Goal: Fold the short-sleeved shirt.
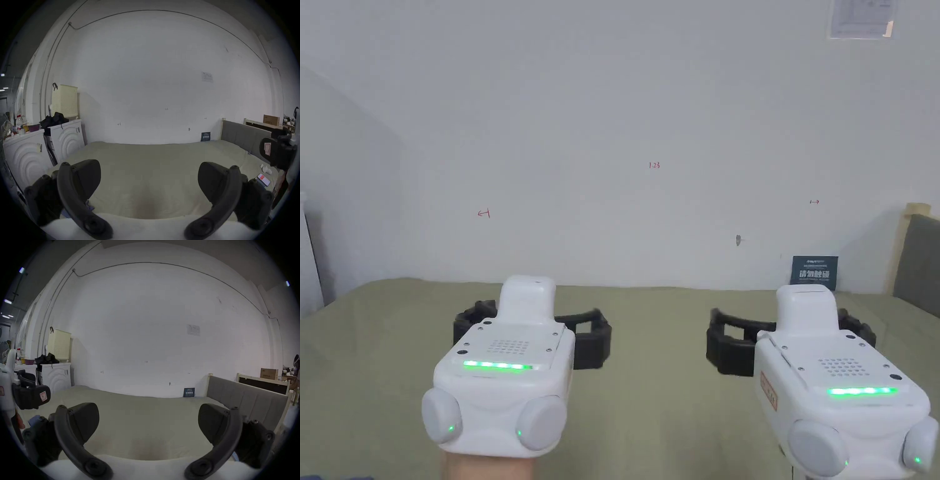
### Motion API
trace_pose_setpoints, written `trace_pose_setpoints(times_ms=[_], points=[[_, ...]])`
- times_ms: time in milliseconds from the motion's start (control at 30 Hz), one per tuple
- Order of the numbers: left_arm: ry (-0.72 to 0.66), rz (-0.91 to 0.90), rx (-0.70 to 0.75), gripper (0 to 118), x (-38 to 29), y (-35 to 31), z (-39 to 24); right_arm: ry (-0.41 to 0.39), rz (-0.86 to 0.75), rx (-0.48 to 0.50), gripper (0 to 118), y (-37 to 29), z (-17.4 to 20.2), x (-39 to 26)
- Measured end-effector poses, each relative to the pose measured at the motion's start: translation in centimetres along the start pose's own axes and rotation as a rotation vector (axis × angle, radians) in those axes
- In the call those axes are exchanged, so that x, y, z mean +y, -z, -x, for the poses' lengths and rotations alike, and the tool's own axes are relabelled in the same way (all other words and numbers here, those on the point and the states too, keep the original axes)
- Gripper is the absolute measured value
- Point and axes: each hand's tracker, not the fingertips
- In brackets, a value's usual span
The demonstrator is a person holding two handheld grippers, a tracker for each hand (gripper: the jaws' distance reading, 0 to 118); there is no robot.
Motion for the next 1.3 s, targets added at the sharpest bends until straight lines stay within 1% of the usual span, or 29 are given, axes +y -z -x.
trace_pose_setpoints(times_ms=[33,67,133,167,200,267,300,367,433,467,533,567,967,1200,1300], points=[[-0.009,-0.045,-0.002,118,0.3,-0.1,0.1,0.019,-0.063,-0.016,118,-1.0,0.2,-0.6],[-0.014,-0.026,-0.008,118,-0.7,1.5,0.9,-0.003,-0.039,-0.021,118,-1.1,0.2,-0.7],[-0.025,-0.030,-0.009,118,-1.4,2.2,1.1,-0.010,-0.038,-0.015,118,-1.7,-0.2,-1.4],[-0.023,-0.027,-0.012,118,-1.8,2.6,1.2,-0.009,-0.040,-0.012,118,0.1,0.1,0.6],[-0.023,-0.024,-0.013,118,0.1,0.6,0.8,-0.009,-0.037,-0.009,118,0.3,0.1,0.8],[-0.024,-0.022,-0.015,118,0.1,0.5,0.9,-0.004,-0.038,-0.001,118,0.6,0.0,0.9],[-0.023,-0.019,-0.018,118,0.1,0.5,0.9,-0.004,-0.038,0.002,118,-0.6,0.4,1.0],[-0.022,-0.018,-0.018,118,0.0,0.5,1.0,-0.006,-0.033,-0.001,118,-0.8,0.4,1.0],[-0.021,-0.024,-0.017,118,0.1,0.4,1.2,-0.010,-0.021,0.048,118,0.0,0.7,0.5],[-0.018,-0.025,-0.019,118,0.1,0.3,0.9,-0.010,-0.018,0.050,118,0.1,0.6,0.4],[-0.013,-0.027,-0.018,118,0.2,0.3,0.9,-0.011,-0.017,0.045,118,0.1,0.4,0.4],[-0.013,-0.029,-0.019,118,0.3,0.2,0.9,-0.019,-0.022,0.027,118,-0.1,0.6,0.5],[-0.009,-0.047,-0.019,118,0.2,0.0,0.7,-0.024,-0.011,0.039,118,-0.5,0.3,0.1],[-0.008,-0.050,-0.014,118,-0.2,-0.2,0.9,-0.070,-0.014,0.026,118,-0.6,0.4,-0.7],[0.008,-0.057,-0.013,118,0.0,-0.3,0.7,-0.069,-0.021,0.027,118,-0.6,0.4,-0.6]])
